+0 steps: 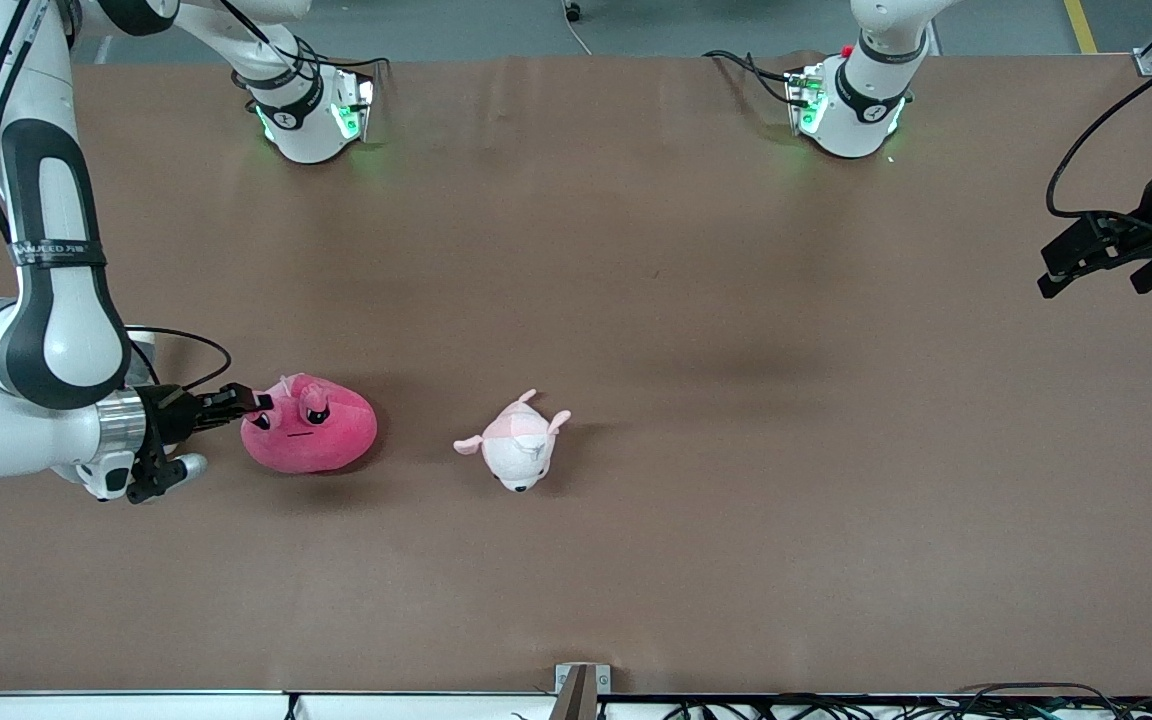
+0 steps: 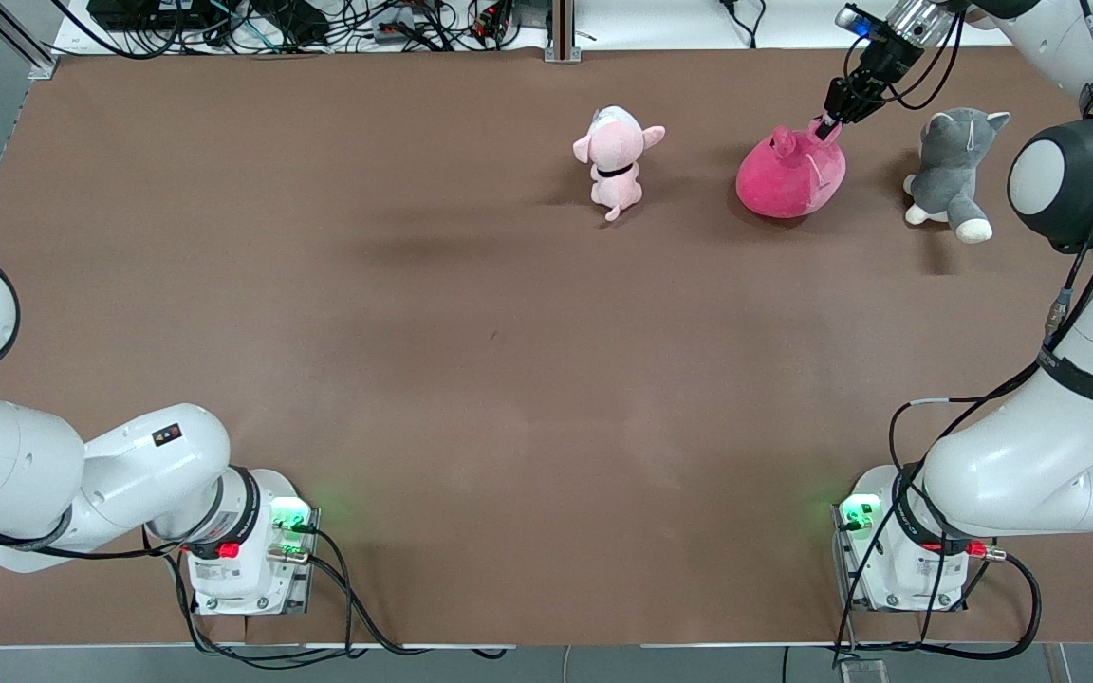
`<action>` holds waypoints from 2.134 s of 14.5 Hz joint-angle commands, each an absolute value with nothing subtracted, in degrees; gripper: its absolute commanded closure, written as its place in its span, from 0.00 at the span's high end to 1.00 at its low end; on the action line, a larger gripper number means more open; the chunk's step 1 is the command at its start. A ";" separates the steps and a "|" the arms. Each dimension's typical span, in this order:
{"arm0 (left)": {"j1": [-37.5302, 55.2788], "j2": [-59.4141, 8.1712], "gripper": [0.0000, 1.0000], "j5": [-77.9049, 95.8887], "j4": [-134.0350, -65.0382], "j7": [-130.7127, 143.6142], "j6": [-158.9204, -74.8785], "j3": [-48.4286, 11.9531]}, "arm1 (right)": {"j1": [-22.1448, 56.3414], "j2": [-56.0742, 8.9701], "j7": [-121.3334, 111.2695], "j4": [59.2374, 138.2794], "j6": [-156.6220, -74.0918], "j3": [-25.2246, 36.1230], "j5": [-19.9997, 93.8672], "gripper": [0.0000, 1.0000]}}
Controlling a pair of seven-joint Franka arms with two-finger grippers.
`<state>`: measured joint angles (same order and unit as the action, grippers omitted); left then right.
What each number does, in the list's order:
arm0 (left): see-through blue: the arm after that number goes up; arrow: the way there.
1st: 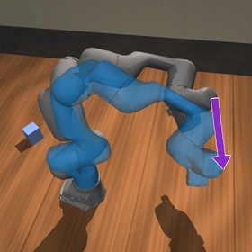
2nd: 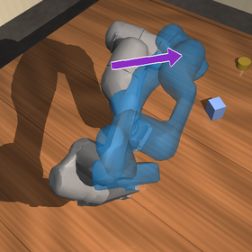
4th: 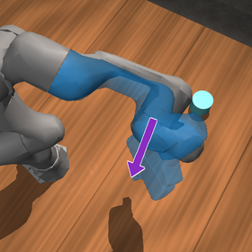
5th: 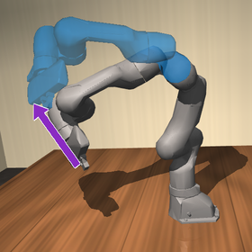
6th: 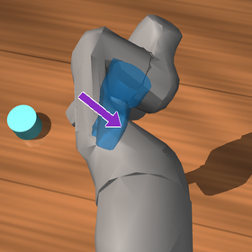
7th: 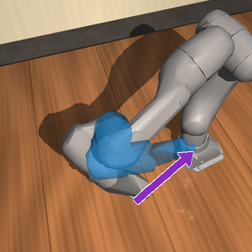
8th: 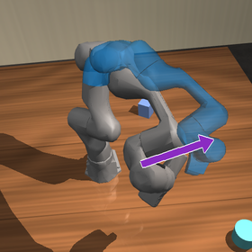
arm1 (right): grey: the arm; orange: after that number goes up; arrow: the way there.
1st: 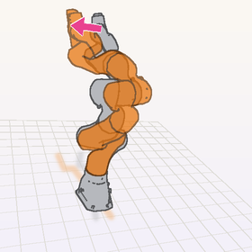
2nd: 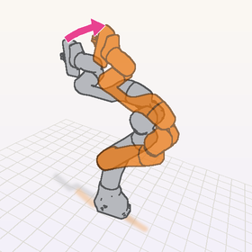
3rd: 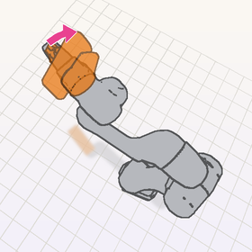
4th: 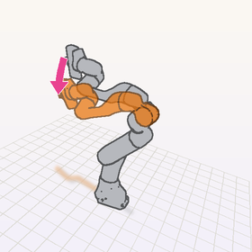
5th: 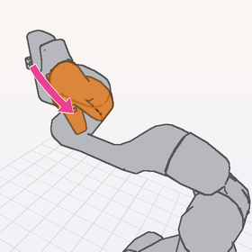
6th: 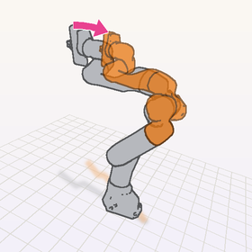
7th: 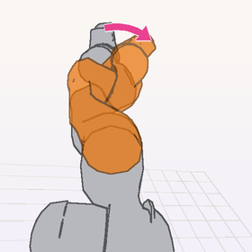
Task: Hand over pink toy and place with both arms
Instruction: 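Lower the pink plush beside the grey cat with the right gripper, then open the right gripper and lift it away from the plush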
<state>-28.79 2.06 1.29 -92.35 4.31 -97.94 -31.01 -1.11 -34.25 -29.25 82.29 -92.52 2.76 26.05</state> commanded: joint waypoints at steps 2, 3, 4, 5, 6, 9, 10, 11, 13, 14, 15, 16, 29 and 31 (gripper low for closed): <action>-29.09 1.49 1.00 0.88 -91.05 3.69 -96.33 -31.29 | -2.98 -35.85 -31.38 81.39 -91.85 2.37 27.33 0.42; -29.09 1.41 1.00 0.88 -91.05 3.69 -96.07 -31.20 | -2.99 -36.03 -31.03 81.39 -91.93 2.37 27.33 0.56; -29.09 1.32 1.00 0.97 -91.05 3.69 -95.98 -31.20 | -2.64 -35.95 -30.24 81.39 -92.11 2.37 27.51 1.00; -29.09 1.23 1.00 0.97 -91.05 3.69 -95.98 -31.29 | -2.20 -35.69 -28.15 81.21 -92.20 2.37 27.51 1.00; -29.09 1.23 1.00 0.97 -91.05 3.69 -95.98 -31.20 | -2.37 -35.51 -26.21 80.43 -91.94 2.37 27.60 1.00; -29.09 1.23 1.00 1.14 -90.97 3.95 -95.10 -31.29 | -2.37 -34.37 -25.84 77.52 -91.58 2.63 25.41 1.00; -29.00 1.06 1.00 1.14 -90.97 3.96 -95.10 -31.20 | -2.20 -32.63 -25.75 77.52 -91.58 2.64 22.96 1.00; -28.83 0.79 1.00 1.14 -90.97 3.96 -95.10 -31.20 | -2.11 -31.04 -25.66 77.52 -91.58 2.55 20.76 1.00; -27.78 0.61 1.00 0.97 -90.97 4.13 -95.10 -30.85 | -2.81 -28.40 -25.66 77.61 -91.58 2.55 19.78 1.00; -26.03 0.70 1.00 0.97 -91.05 4.13 -95.10 -29.20 | -2.29 -27.69 -24.88 77.61 -91.67 2.81 19.60 1.00; -23.67 0.70 1.00 1.05 -90.97 4.04 -94.75 -26.74 | -1.94 -27.08 -21.74 77.52 -91.84 2.90 18.56 1.00; -21.55 0.70 1.00 1.14 -90.97 3.96 -94.75 -24.46 | -1.41 -26.37 -18.05 77.52 -91.93 2.64 14.54 1.00; -2.38 1.05 1.00 1.05 -90.97 4.13 -94.31 -6.69 | 0.35 -2.31 -2.10 87.69 -89.12 2.64 2.64 1.00; -2.20 1.05 1.00 1.05 -90.97 4.13 -94.31 -6.42 | 0.70 2.62 -2.46 95.24 -92.87 2.37 2.03 1.00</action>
<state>-3.12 1.10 1.30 -92.03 4.32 -95.60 -7.36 0.41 -4.25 -1.68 84.71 -88.37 3.01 3.94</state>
